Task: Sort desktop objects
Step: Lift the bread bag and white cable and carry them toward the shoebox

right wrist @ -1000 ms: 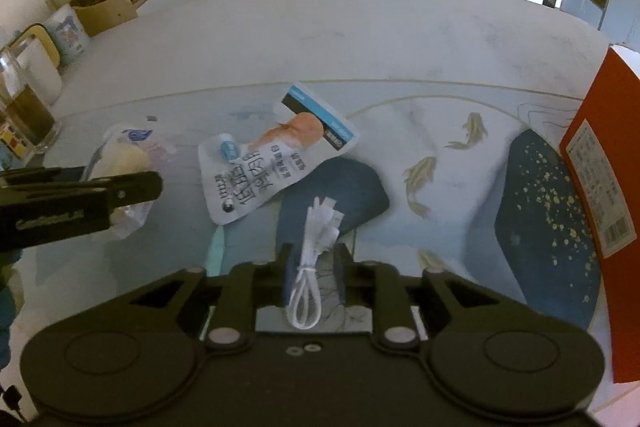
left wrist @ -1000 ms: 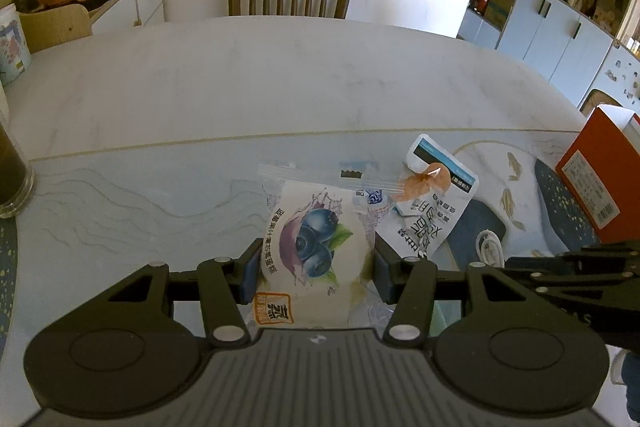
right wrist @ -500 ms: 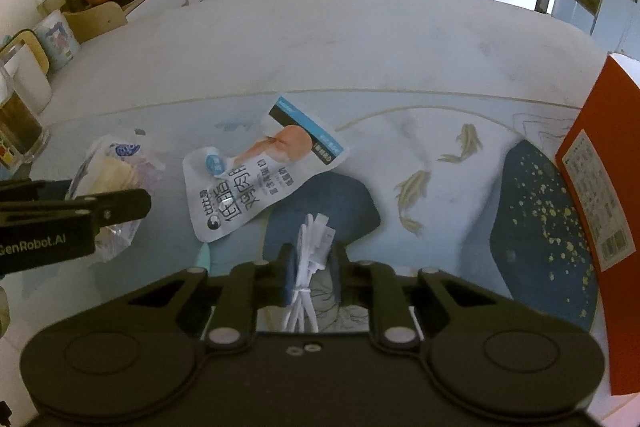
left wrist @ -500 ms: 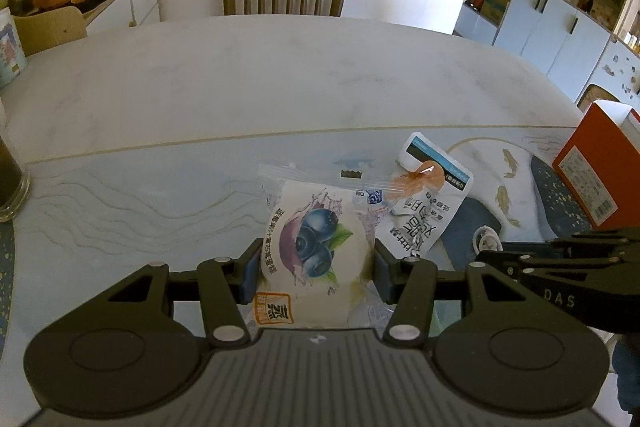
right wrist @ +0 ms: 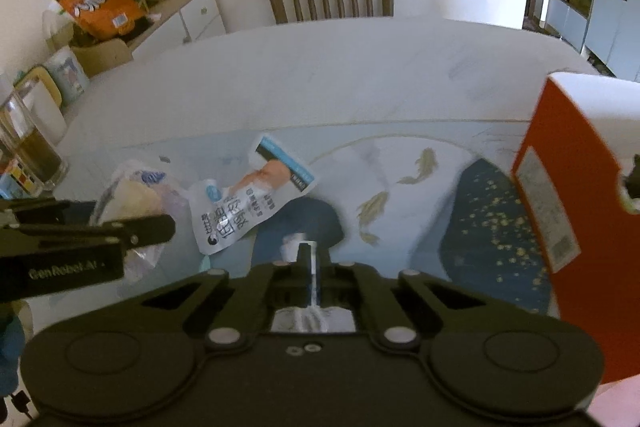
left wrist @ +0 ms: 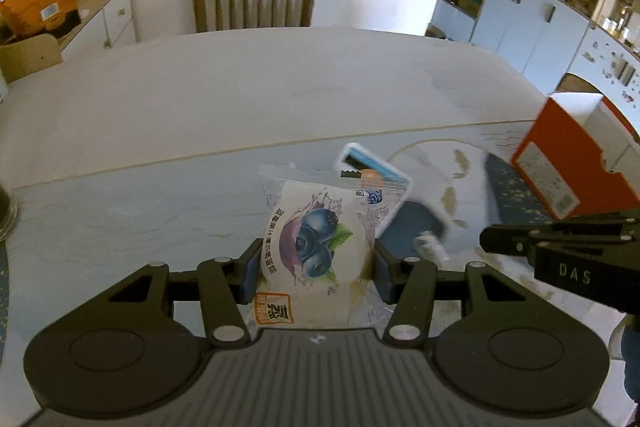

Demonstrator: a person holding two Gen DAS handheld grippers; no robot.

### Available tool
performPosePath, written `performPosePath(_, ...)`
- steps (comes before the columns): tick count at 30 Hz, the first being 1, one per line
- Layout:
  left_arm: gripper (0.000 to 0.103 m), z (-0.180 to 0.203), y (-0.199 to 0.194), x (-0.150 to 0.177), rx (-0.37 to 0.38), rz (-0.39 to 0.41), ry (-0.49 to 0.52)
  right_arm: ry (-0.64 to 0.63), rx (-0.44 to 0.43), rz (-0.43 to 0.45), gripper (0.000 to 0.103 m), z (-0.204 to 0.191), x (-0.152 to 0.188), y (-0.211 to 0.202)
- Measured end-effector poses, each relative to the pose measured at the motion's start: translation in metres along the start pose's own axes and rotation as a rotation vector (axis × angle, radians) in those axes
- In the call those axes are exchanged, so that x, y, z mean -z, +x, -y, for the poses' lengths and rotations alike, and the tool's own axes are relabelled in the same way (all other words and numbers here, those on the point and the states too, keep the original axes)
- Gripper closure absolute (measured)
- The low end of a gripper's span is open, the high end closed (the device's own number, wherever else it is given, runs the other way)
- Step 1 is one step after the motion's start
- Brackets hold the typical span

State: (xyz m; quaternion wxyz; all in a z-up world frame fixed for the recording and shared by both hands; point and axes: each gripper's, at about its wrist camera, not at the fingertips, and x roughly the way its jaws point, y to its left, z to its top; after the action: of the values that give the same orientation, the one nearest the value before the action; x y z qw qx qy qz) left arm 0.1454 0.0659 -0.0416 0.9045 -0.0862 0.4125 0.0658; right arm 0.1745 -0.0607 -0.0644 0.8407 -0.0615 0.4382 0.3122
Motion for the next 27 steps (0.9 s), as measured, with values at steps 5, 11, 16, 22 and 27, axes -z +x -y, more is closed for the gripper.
performPosePath(5,0.05,0.018,-0.005,-0.001,0.011,0.006,0.009,-0.021,-0.034,-0.003,0.096,0.011,0.003,-0.011)
performPosePath(11,0.05,0.021,-0.004,0.007,0.002,-0.008,0.001,-0.058,-0.053,-0.017,0.074,0.008,0.01,0.0)
performPosePath(16,0.05,0.01,-0.001,0.017,-0.013,-0.02,-0.019,-0.101,-0.057,-0.038,0.066,-0.003,0.014,0.022)
performPosePath(22,0.05,-0.006,0.001,0.022,-0.021,-0.026,-0.032,-0.131,-0.015,-0.045,0.065,-0.012,0.013,0.045)
performPosePath(27,0.05,-0.016,0.003,0.022,-0.02,-0.024,-0.039,-0.157,0.02,-0.021,0.067,-0.018,0.012,0.051)
